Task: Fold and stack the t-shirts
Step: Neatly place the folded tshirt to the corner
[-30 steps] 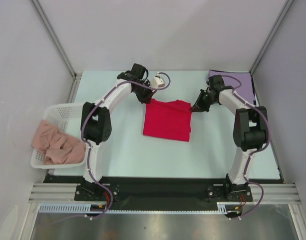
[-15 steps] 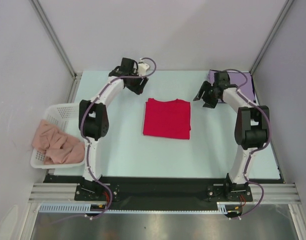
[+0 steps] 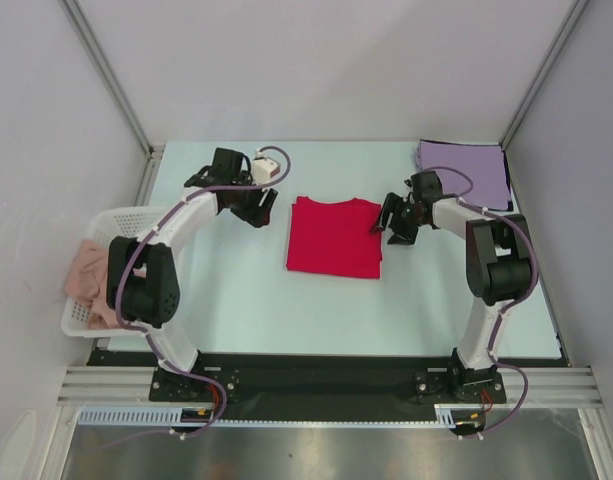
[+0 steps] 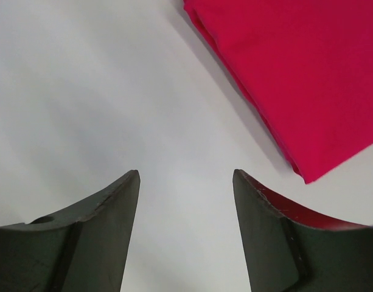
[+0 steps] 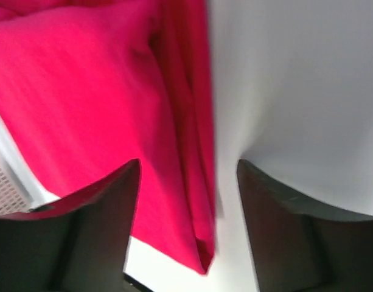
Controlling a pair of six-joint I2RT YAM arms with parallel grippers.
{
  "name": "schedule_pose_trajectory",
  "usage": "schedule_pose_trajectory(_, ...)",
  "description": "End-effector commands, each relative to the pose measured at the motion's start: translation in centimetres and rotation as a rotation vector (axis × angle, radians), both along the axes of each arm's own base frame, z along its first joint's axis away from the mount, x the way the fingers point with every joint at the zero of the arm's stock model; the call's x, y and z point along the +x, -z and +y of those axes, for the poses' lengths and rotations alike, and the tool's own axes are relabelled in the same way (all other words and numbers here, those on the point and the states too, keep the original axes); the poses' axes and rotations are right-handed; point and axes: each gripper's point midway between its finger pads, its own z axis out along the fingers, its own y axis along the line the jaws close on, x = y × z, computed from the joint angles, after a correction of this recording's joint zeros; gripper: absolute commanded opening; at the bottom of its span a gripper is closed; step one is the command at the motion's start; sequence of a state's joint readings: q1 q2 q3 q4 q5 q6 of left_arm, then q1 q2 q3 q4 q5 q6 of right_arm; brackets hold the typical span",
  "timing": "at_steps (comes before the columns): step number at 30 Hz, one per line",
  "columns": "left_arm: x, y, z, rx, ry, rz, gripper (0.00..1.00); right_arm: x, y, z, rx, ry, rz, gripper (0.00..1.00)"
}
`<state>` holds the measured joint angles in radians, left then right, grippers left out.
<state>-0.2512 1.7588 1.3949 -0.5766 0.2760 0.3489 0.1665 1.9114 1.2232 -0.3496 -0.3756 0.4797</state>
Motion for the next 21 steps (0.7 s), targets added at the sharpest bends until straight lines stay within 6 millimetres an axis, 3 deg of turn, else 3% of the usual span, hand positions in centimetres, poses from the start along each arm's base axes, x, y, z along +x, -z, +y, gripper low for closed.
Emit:
schedule_pose_trajectory(1, -1.1, -2.3, 0.2, -0.046, 0.018, -0.055, 0.68, 0.9, 1.0, 2.0, 0.127, -0.049, -0.023, 0.67)
schedule_pose_trajectory(2, -1.4, -2.3, 0.4, -0.044, 0.018, -0.058, 0.68, 0.9, 1.0, 2.5, 0.158, -0.059, -0.023, 0.56)
schedule_pose_trajectory(4, -1.5, -2.3, 0.8, -0.036, 0.005, -0.067, 0.68, 1.4, 1.7, 3.2, 0.214, -0.053, -0.007, 0.52)
schedule_pose_trajectory(5, -1.6, -2.3, 0.9, -0.036, 0.001, -0.068, 0.68, 1.5, 1.9, 3.2, 0.223, -0.048, -0.005, 0.37)
schedule_pose_trajectory(7, -1.9, -2.3, 1.2, -0.043, -0.005, -0.063, 0.68, 2.2, 1.9, 3.1, 0.250, -0.029, -0.011, 0.19)
schedule_pose_trajectory(8, -1.9, -2.4, 1.3, -0.050, -0.007, -0.063, 0.68, 2.5, 1.6, 3.0, 0.259, -0.025, -0.017, 0.01)
schedule_pose_trajectory(13, -2.3, -3.2, 2.6, -0.027, -0.027, -0.080, 0.68, 4.8, -0.3, 0.9, 0.198, -0.069, -0.073, 0.00)
schedule_pose_trajectory(15, -2.3, -3.1, 3.2, -0.003, -0.037, -0.086, 0.68, 7.1, -2.3, 0.3, 0.143, -0.120, -0.139, 0.00)
schedule_pose_trajectory(18, -2.1, -3.4, 4.0, 0.024, -0.049, -0.104, 0.68, 8.8, -2.4, -1.9, -0.012, -0.185, -0.146, 0.00)
schedule_pose_trajectory(19, -2.0, -3.7, 4.1, 0.031, -0.052, -0.112, 0.68, 8.4, -1.1, -3.1, -0.070, -0.180, -0.085, 0.00)
schedule_pose_trajectory(20, -1.9, -3.7, 4.3, 0.040, -0.054, -0.117, 0.68, 10.3, -3.1, -3.9, -0.121, -0.206, -0.157, 0.00)
schedule_pose_trajectory(21, -1.9, -3.7, 4.5, 0.050, -0.055, -0.119, 0.68, 10.8, -3.2, -4.6, -0.156, -0.206, -0.151, 0.00)
